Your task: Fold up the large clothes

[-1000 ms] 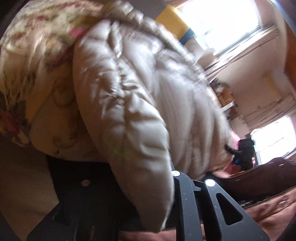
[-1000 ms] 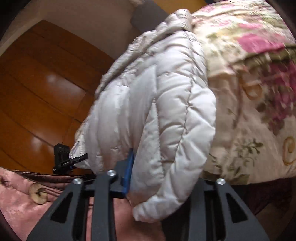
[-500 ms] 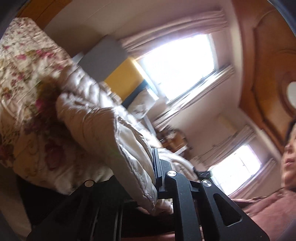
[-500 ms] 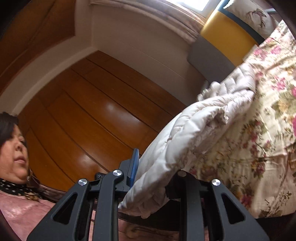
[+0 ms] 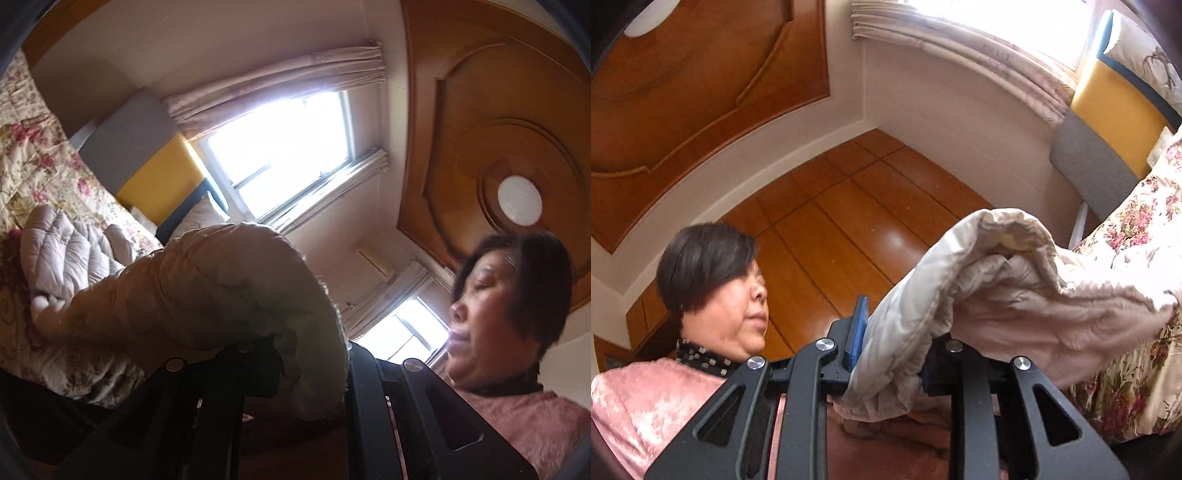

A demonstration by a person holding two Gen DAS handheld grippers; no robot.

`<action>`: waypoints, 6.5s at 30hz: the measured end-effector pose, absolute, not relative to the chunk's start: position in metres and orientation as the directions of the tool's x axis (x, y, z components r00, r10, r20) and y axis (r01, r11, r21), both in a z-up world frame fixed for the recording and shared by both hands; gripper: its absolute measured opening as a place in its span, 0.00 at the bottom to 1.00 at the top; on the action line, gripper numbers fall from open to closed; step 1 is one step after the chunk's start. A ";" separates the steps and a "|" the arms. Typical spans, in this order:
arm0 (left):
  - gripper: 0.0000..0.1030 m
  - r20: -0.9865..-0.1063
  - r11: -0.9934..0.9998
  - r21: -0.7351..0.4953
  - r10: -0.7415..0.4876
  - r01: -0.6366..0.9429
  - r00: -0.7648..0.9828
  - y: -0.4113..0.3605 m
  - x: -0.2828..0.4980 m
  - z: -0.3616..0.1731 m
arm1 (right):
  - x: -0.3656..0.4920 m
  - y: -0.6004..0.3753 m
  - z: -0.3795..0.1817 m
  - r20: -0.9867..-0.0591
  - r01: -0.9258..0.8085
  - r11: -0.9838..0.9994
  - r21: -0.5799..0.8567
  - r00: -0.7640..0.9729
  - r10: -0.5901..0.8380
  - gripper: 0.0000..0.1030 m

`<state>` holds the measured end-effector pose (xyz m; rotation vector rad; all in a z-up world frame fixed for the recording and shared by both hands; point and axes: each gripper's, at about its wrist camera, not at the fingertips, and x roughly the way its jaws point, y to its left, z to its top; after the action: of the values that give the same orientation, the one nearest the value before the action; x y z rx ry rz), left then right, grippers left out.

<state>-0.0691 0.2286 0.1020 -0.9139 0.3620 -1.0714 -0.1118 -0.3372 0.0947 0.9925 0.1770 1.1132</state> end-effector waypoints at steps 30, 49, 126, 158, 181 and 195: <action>0.94 -0.358 0.732 -0.655 -0.518 0.186 0.777 0.156 0.161 0.023 | 0.068 -0.366 0.005 -0.269 0.020 0.509 0.861 0.867 0.420 0.80; 0.81 -0.740 0.962 -0.046 -0.213 0.268 0.638 0.032 0.241 -0.016 | 0.193 -0.229 -0.013 -0.784 -0.112 0.983 0.143 0.593 0.182 0.78; 0.97 -0.591 0.969 -0.244 -0.186 0.045 0.785 0.113 0.152 -0.005 | 0.168 -0.232 -0.015 -0.725 0.117 0.992 0.038 0.686 -0.053 0.98; 0.97 -0.515 0.770 -0.623 -0.273 -0.136 0.813 0.159 0.002 -0.050 | 0.090 -0.147 -0.023 -0.607 -0.028 1.000 -0.013 0.795 0.014 0.98; 0.86 -0.392 0.589 -0.808 -0.494 -0.034 0.776 0.154 0.042 -0.063 | 0.090 -0.159 -0.027 -0.596 -0.036 0.999 0.030 0.802 0.047 0.98; 0.90 -0.339 0.561 -0.828 -0.479 -0.015 0.809 0.153 0.072 -0.069 | 0.092 -0.159 -0.027 -0.598 -0.030 0.999 0.031 0.800 0.043 0.98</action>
<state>0.0720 0.1526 -0.0688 -0.9471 0.5836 -0.2924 0.0916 -0.1586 -0.0274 0.0206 0.6422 0.0389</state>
